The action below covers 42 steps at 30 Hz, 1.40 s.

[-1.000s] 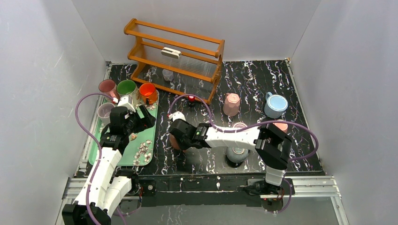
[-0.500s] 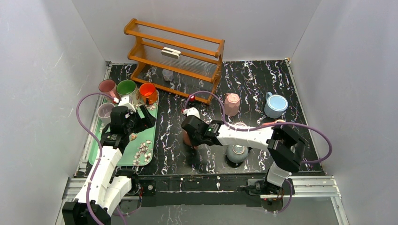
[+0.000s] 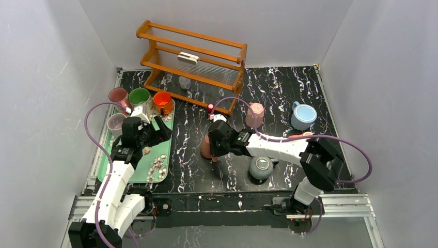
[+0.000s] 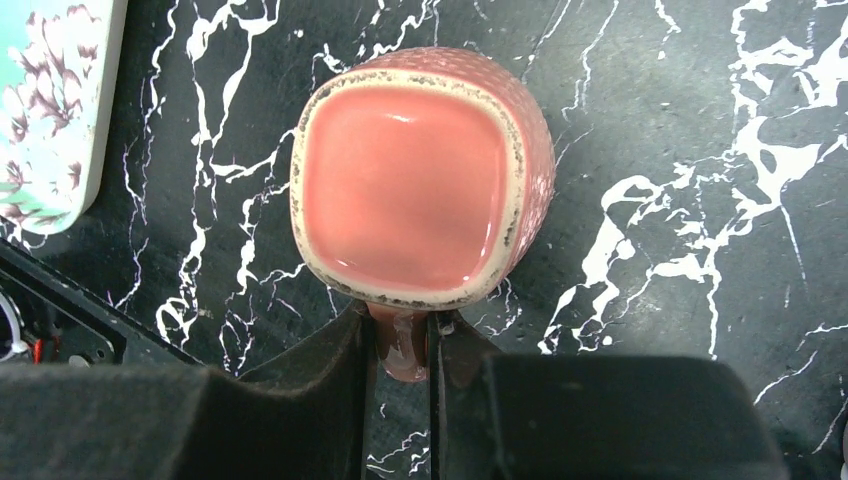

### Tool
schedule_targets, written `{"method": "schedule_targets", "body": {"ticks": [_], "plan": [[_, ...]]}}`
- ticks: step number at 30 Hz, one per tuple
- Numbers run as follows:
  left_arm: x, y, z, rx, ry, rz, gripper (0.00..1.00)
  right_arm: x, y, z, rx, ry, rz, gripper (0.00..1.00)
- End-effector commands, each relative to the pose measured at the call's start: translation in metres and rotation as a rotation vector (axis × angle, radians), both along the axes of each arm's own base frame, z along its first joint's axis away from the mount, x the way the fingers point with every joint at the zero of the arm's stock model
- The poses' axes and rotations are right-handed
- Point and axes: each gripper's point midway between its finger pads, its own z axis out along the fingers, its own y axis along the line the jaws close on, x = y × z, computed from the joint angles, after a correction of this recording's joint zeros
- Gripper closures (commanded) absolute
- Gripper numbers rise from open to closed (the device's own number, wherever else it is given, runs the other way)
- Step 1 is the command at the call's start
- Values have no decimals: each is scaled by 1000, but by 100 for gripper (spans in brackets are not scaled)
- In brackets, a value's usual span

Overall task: Turn the mug right side up
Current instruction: Turn over the cup at the corner of the board.

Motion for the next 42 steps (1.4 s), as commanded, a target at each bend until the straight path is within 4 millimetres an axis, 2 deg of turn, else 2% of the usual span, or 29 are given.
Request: {"method": "schedule_targets", "body": {"ticks": [1,5,9,13,15,22,26,30,35,38,42], "plan": [[-3,-5,-3,-8,5,-22,17,12,20,44,188,-54,-20,99],[-4,-5,2,-9,-17,-23,16,17,20,63,270,-81,-47,99],[-3,-11,7,-38,-18,-34,16,26,18,100,418,-160,-92,99],[-7,-27,22,-123,-16,-88,16,31,12,137,541,-230,-135,99],[-10,-37,35,-179,-30,-120,16,33,6,153,594,-260,-160,99],[-22,-82,103,-453,-159,-312,13,34,-4,220,807,-341,-195,99],[-33,-102,139,-607,-209,-427,9,28,-6,264,966,-375,-180,99],[-45,-115,167,-704,-276,-517,8,16,-11,301,1123,-399,-147,99],[-62,-121,209,-936,-405,-598,8,1,-12,335,1247,-423,-68,99],[-67,-122,222,-938,-447,-629,8,-11,-11,348,1314,-409,-5,99],[-71,-127,226,-933,-454,-661,9,-23,-10,360,1383,-385,52,99]]}}
